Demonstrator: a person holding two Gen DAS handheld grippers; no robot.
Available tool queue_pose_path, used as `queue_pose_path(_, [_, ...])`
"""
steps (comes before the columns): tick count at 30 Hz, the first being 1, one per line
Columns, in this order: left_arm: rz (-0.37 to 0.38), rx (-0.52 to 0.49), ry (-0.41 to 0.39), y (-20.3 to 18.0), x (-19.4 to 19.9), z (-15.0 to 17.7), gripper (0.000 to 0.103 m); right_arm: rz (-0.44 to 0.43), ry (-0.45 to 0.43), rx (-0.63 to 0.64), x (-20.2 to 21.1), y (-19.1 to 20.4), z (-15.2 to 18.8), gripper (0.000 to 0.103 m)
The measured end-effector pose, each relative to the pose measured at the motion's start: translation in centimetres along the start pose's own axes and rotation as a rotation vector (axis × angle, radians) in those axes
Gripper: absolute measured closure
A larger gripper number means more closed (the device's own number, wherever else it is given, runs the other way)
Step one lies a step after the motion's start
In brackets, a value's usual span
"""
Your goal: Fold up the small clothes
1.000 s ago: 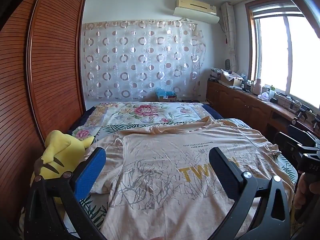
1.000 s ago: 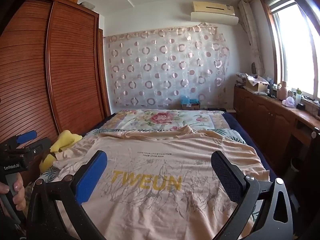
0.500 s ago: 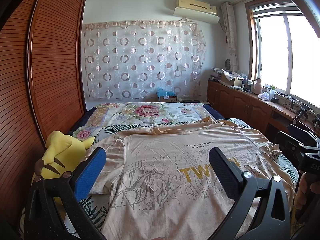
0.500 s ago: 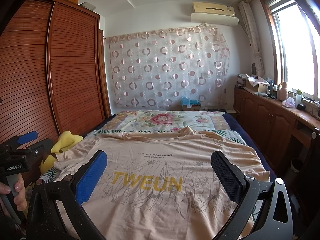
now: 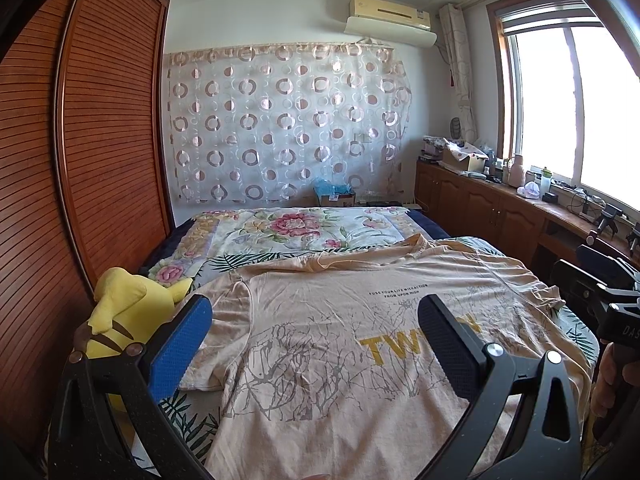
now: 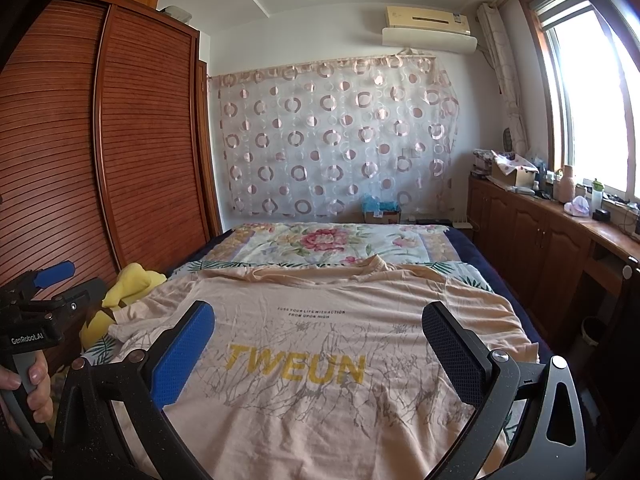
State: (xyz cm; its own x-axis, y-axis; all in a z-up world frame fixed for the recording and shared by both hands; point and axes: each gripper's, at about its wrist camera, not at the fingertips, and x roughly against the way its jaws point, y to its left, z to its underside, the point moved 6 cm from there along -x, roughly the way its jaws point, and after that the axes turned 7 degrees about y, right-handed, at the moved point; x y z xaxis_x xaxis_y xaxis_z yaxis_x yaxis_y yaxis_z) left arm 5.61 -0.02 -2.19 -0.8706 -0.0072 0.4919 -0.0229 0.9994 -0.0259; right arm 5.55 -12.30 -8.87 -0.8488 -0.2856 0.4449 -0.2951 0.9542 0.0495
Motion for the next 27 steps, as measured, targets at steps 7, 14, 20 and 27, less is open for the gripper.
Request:
queue_pose_path(7, [-0.003, -0.003, -0.005, 0.3, 0.2, -0.6, 0.000, 0.000, -0.004, -0.001, 0.2, 0.0, 0.0, 0.000])
queue_pose_path(14, [-0.002, -0.006, -0.007, 0.2, 0.8, -1.1, 0.000, -0.001, -0.005, -0.001, 0.2, 0.0, 0.0, 0.000])
queue_pose_path(20, [-0.004, -0.008, -0.010, 0.1, 0.8, -1.1, 0.000, -0.001, -0.005, -0.001, 0.3, 0.0, 0.0, 0.000])
queue_pose_path(27, [-0.005, -0.012, -0.013, 0.0, 0.9, -1.0, 0.000, -0.002, -0.007, -0.001, 0.3, 0.0, 0.0, 0.000])
